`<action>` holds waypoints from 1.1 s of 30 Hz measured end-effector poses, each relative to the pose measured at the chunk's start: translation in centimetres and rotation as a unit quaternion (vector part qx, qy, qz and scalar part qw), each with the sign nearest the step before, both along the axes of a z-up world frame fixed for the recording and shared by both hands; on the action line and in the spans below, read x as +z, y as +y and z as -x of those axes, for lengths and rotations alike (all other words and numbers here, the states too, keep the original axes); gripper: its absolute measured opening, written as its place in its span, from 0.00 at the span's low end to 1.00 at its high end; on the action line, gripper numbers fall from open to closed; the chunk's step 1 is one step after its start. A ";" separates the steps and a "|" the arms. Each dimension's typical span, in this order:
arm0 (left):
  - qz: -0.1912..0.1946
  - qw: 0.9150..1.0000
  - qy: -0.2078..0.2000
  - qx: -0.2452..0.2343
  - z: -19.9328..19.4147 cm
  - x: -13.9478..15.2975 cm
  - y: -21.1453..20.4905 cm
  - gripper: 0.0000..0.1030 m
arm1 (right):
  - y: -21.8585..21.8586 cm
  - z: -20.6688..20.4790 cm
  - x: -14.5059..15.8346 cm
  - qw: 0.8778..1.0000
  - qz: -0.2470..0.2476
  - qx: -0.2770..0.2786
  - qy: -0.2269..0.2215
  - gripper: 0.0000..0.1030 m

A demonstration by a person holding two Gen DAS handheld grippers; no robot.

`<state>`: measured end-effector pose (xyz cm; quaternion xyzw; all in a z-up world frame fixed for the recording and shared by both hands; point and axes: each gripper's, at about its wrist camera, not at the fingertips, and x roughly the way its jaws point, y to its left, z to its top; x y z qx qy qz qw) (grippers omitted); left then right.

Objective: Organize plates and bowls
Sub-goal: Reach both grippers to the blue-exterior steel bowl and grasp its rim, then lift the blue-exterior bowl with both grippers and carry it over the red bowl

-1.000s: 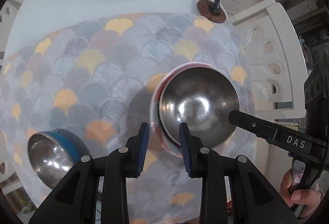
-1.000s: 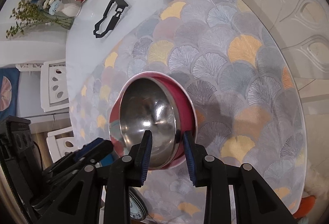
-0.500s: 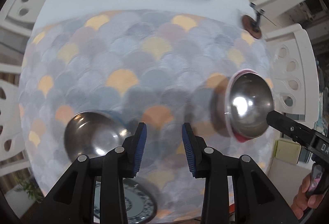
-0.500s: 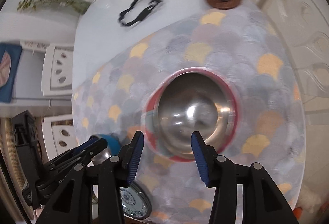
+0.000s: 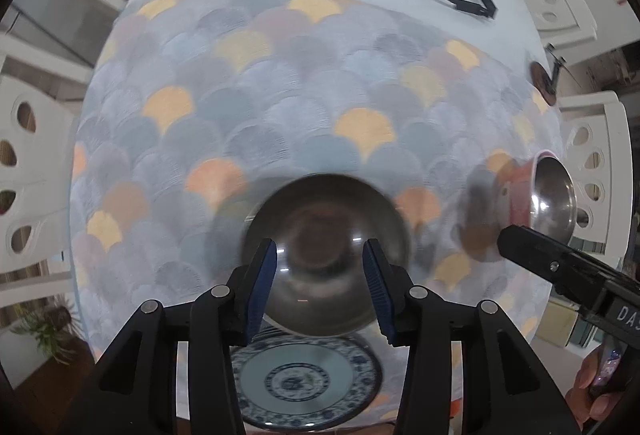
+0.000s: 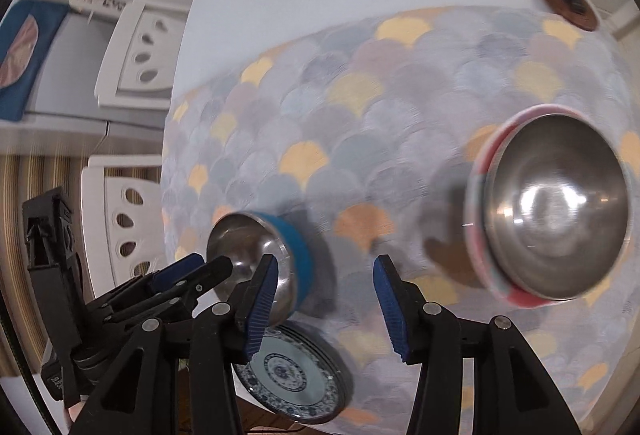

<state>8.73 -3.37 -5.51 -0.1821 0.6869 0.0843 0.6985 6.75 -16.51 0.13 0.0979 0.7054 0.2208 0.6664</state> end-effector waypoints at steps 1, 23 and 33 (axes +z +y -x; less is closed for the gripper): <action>0.000 1.000 0.001 0.004 0.2 -0.2 0.5 0.41 | 0.5 0.2 -0.3 1.000 0.000 0.004 0.003 0.47; 0.041 0.998 0.056 -0.001 2.2 -7.8 2.2 0.41 | 4.7 3.4 -10.8 0.995 -0.042 -0.035 0.086 0.47; 0.013 0.998 0.041 -0.035 -0.1 -8.4 0.0 0.22 | 3.2 3.0 -10.9 0.995 -0.035 -0.080 0.055 0.23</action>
